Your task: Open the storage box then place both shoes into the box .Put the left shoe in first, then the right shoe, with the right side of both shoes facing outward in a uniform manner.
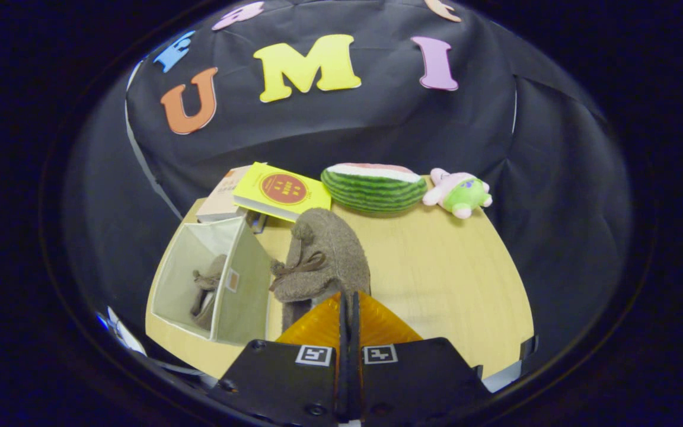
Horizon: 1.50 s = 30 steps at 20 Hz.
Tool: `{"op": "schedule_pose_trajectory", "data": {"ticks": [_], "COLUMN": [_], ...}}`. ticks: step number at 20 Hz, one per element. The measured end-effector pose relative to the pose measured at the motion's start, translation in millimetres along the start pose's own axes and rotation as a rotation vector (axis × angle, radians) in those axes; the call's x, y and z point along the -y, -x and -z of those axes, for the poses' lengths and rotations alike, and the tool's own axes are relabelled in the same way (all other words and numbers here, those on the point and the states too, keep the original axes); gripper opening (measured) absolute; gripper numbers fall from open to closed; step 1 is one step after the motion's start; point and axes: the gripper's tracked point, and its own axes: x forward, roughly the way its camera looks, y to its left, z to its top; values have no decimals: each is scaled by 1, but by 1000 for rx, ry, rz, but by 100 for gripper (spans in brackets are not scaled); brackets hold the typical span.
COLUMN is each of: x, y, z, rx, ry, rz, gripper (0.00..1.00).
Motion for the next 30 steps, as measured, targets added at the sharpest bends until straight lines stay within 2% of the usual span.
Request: {"op": "schedule_pose_trajectory", "data": {"ticks": [7,9,12,16,21,22,23,26,28,30], "x": [-104,-140,-170,-171,-144,-136,-128,-104,-80,-62], "y": [10,15,21,12,-15,-20,-27,-52,-70,-82], "z": [-8,-17,-18,-9,18,24,33,64,88,109], "rx": [41,81,108,99,7,-6,-24,-100,-175,-226], "ry": [63,75,96,154,97,85,74,-4,-44,-69], "rz": [-51,-91,-85,-47,-41,-42,-50,-80,-54,-10], "gripper": [6,6,6,6,7,14,36,70,96,93]}}
